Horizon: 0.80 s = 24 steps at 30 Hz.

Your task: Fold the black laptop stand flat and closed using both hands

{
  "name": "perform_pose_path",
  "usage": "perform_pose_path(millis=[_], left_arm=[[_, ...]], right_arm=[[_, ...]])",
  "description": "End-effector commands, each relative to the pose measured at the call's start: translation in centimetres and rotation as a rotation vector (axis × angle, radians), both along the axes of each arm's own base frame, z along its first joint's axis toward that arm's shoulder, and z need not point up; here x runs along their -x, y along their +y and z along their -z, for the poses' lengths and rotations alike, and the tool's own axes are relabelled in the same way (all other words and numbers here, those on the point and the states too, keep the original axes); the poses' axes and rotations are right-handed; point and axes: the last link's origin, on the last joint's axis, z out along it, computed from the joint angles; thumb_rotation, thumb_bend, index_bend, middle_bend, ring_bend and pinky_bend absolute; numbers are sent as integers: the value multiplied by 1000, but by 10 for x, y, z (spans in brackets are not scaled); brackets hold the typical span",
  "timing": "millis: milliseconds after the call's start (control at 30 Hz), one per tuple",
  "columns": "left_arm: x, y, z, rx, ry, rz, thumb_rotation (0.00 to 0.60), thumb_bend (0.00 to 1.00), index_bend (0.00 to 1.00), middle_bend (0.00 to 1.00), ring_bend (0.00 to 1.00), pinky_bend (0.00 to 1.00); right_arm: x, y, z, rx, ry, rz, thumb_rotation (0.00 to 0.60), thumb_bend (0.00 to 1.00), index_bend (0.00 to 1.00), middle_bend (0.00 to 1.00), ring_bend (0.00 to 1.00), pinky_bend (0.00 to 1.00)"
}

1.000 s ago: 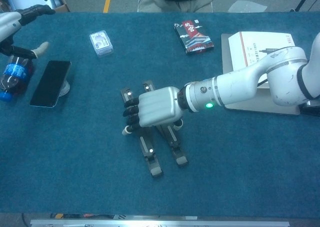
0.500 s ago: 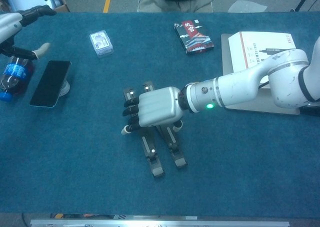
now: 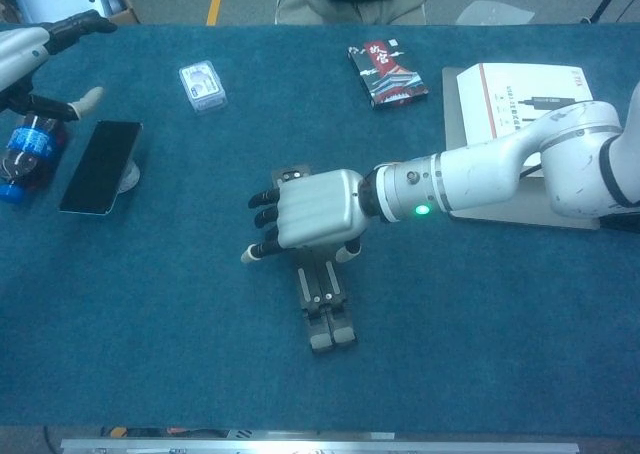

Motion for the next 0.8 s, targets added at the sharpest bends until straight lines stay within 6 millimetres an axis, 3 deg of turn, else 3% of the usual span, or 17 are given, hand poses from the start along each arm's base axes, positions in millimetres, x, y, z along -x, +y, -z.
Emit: perform_pose_path(millis=[33,100,200,267,367,533,700,800], left_arm=[[0,0,0,1,1,0,400,455,0,0,0,22],[0,0,0,0,0,0,397,455,0,0,0,22],[-1,1,0,-3,0,2,399,455,0,0,0,22],[-1,1,0,-3,2,2,402,455,0,0,0,22],[0,1,-1,-3,10,3,399,455,0,0,0,22],[2,1,-5,-6,32,4,401,455,0,0,0,22],[7,2,-12,-29,63,12,404,455,0,0,0,22],[9,2,-17,-55,83,16,481,455,0,0,0,22]], right_arm=[[1,0,0,2,2,3,600,209,21,556,150,0],[2,0,-1,2,6,3,600,206,21,512,148,0],[3,-2,-3,10,13,10,600,201,10,340,83,0],[4,-3,-5,23,10,20,600,199,0,175,16,0],[3,-7,-11,55,-25,43,600,196,0,50,0,0],[4,-16,-34,154,-161,163,600,157,0,2,0,0],[15,-24,-71,295,-290,320,600,147,0,0,0,0],[25,-26,-94,397,-350,387,600,146,0,23,0,0]])
